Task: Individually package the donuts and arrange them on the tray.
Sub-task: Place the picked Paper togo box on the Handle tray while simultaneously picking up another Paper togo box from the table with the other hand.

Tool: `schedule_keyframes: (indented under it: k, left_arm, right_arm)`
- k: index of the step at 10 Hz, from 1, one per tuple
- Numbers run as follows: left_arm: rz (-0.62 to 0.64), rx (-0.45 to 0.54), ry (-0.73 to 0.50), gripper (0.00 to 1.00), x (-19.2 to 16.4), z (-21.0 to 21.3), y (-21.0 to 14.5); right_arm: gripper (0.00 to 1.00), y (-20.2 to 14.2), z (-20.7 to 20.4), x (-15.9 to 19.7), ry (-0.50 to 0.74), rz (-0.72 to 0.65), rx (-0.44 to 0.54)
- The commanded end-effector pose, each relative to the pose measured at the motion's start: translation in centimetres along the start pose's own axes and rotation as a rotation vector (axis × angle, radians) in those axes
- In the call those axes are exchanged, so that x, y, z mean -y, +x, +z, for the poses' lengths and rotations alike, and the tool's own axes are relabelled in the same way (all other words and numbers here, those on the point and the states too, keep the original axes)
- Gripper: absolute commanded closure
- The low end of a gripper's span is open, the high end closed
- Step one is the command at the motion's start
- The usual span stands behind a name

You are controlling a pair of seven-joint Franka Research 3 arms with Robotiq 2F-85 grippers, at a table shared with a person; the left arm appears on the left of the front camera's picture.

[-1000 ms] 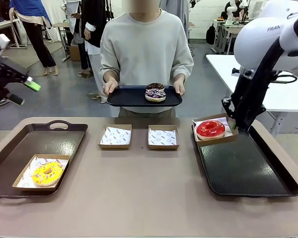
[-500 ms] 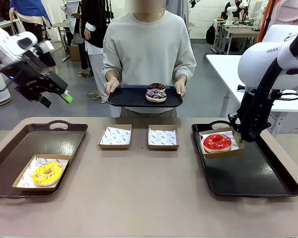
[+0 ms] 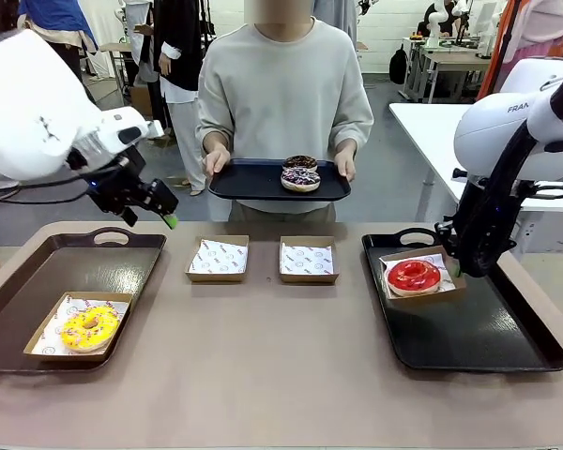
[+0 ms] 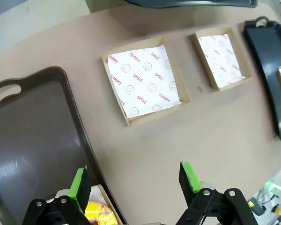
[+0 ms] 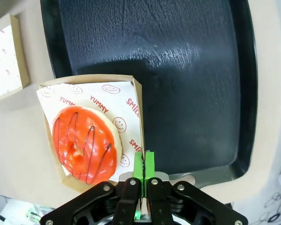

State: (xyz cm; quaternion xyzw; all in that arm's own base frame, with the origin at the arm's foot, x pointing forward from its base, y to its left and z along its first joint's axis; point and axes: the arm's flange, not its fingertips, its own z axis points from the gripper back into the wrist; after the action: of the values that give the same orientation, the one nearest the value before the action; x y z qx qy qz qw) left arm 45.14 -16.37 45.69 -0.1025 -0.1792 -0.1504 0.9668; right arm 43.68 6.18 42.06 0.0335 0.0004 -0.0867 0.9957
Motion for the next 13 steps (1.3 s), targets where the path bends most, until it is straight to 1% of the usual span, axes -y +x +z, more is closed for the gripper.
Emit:
schedule_keyframes:
  k: [1, 2, 3, 4, 5, 12, 13]
  left_arm:
    - [-0.017, -0.003, 0.081, 0.01, 1.2, -2.5, 0.2]
    - [-0.028, -0.011, 0.098, 0.01, 1.5, -3.5, 0.1]
    - [-0.026, -0.008, 0.083, 0.01, 1.7, -3.8, 0.0]
    - [-0.021, -0.016, -0.036, 0.01, 1.2, -3.0, -0.7]
    - [-0.046, -0.022, 0.062, 0.01, 1.2, -3.6, -0.1]
    - [-0.041, -0.024, 0.048, 0.01, 1.3, -3.8, -0.1]
    - [-0.012, -0.073, 0.07, 0.01, 1.0, -3.7, 0.8]
  right_arm:
    - [0.99, 0.2, 0.4, -0.2, -0.002, -0.005, -0.002]
    - [0.99, 0.2, 0.4, -0.2, -0.002, -0.005, -0.002]
    - [0.99, 0.2, 0.4, -0.2, -0.002, -0.005, -0.002]
    - [0.99, 0.2, 0.4, -0.2, -0.002, -0.005, -0.002]
    - [0.99, 0.2, 0.4, -0.2, -0.002, -0.005, -0.002]
    - [0.99, 0.0, 0.1, -0.1, 0.0, 0.001, 0.001]
    - [0.99, -0.2, -0.4, -0.3, -0.002, 0.032, -0.007]
